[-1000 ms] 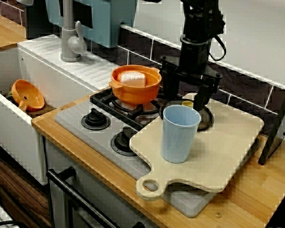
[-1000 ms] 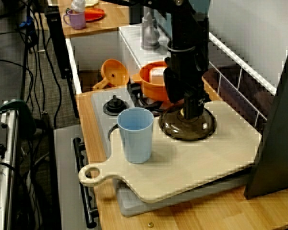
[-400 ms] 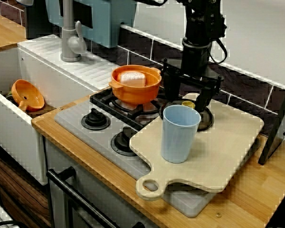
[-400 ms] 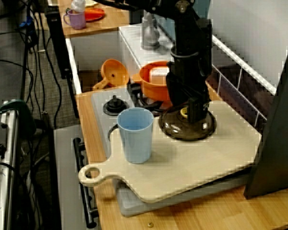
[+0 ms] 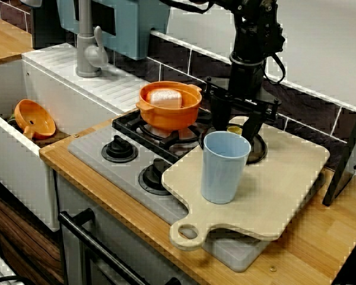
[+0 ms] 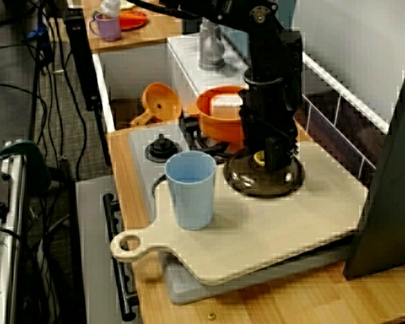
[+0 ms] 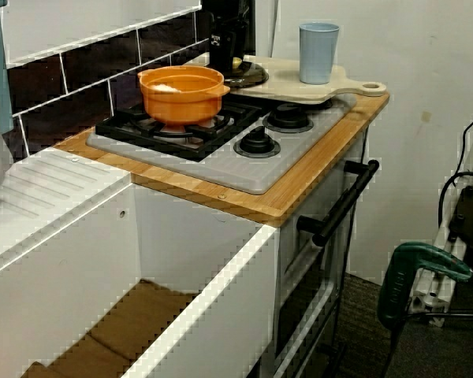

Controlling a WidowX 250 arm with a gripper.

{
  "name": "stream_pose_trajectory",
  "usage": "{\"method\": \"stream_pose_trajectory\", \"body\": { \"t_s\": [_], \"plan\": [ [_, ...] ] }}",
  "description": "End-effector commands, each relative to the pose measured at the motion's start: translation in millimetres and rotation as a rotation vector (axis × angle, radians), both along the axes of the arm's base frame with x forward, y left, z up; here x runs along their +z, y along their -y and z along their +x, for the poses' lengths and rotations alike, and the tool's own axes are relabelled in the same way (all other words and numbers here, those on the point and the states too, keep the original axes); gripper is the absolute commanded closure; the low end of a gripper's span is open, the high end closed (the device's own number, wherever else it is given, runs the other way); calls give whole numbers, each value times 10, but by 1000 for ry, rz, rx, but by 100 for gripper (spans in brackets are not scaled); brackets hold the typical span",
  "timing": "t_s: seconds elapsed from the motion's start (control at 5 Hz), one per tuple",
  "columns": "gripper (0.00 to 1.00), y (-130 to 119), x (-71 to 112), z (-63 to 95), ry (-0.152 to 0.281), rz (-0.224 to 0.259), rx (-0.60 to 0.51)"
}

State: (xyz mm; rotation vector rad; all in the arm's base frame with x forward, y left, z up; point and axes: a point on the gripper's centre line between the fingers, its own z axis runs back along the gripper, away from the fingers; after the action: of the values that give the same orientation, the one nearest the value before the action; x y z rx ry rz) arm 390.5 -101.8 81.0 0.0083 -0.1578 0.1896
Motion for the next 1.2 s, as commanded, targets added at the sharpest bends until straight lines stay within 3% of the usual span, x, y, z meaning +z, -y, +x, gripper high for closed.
{"method": "stream_pose_trajectory", "body": {
  "t_s": [0.0,0.4,1.0],
  "plan": [
    [100,-20,159,21,20,-17,-10],
    [100,-76,278,-7,-15,-41,26],
    [100,-139,541,-147,-3,-93,38]
  ]
}}
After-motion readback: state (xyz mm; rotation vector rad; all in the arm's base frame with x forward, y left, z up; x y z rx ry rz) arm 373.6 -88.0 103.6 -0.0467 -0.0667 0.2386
